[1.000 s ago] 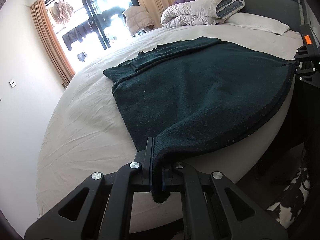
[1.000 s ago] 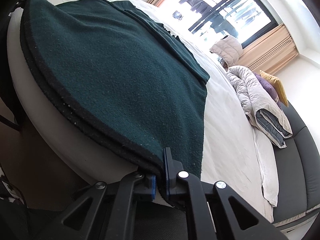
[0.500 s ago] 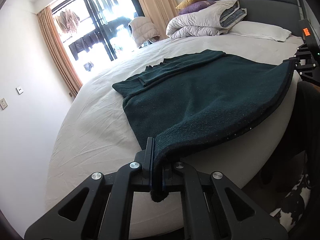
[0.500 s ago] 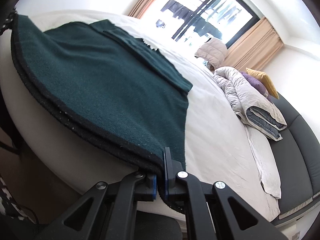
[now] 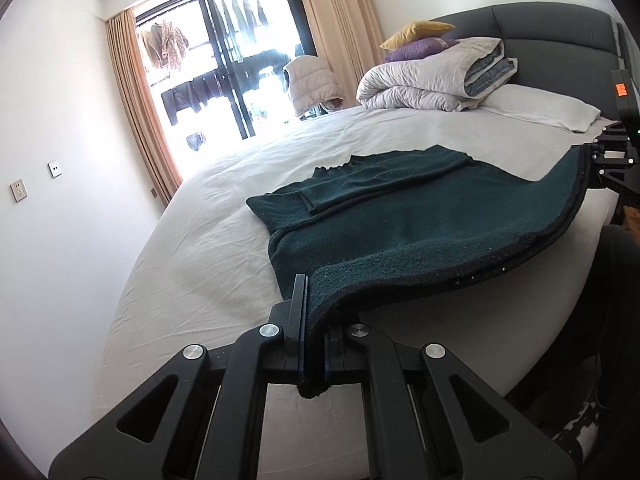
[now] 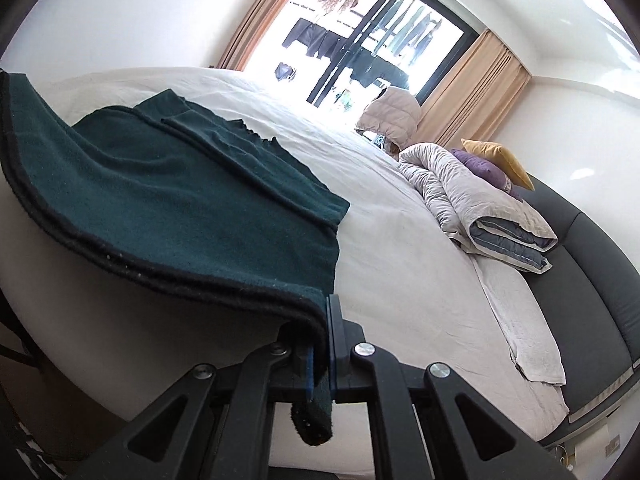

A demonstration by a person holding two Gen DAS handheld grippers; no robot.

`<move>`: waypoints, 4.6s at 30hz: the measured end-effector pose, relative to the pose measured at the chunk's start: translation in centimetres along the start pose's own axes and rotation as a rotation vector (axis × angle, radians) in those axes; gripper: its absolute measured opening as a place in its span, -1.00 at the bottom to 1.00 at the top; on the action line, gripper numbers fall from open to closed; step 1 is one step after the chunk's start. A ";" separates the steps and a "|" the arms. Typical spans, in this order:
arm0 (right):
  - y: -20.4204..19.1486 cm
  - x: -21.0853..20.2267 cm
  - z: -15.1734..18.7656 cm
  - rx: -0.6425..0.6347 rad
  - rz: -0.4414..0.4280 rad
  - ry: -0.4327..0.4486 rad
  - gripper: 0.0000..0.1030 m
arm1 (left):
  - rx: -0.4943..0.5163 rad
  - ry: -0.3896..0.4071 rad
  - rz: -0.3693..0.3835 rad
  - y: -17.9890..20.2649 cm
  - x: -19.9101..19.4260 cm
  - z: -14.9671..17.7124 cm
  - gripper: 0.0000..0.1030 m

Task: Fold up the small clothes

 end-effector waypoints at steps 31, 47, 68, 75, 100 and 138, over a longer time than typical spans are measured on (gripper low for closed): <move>9.7 21.8 -15.3 0.052 -0.132 -0.140 -0.93 | 0.019 -0.179 -0.064 -5.3 27.7 -15.9 -0.91; 11.9 37.2 -16.0 0.199 -0.215 -0.327 -0.19 | -0.049 -0.434 -0.043 -4.0 45.6 -13.1 -0.78; 17.1 33.7 -17.2 0.409 -0.017 -0.186 0.97 | -0.117 -0.296 -0.116 -5.2 36.0 -14.0 0.67; 15.8 27.5 -14.9 0.573 -0.211 -0.064 0.33 | -0.015 -0.297 -0.139 0.1 35.5 -12.6 0.67; 11.3 29.9 -11.4 0.658 -0.267 -0.153 0.22 | -0.311 -0.519 -0.168 -3.2 34.5 -3.4 0.70; 8.2 26.8 -3.4 1.091 -0.827 -0.030 -1.00 | -0.350 -0.493 -0.158 -4.5 32.5 -1.8 0.71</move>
Point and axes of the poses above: each gripper's, at about its wrist camera, not at the fingertips, and x roughly the way its jaws point, y to its right, z to its underside, the point moved 1 cm from there along x, roughly the way its jaws point, and after that the axes turned 12 degrees about -z, right-handed, at the moved point
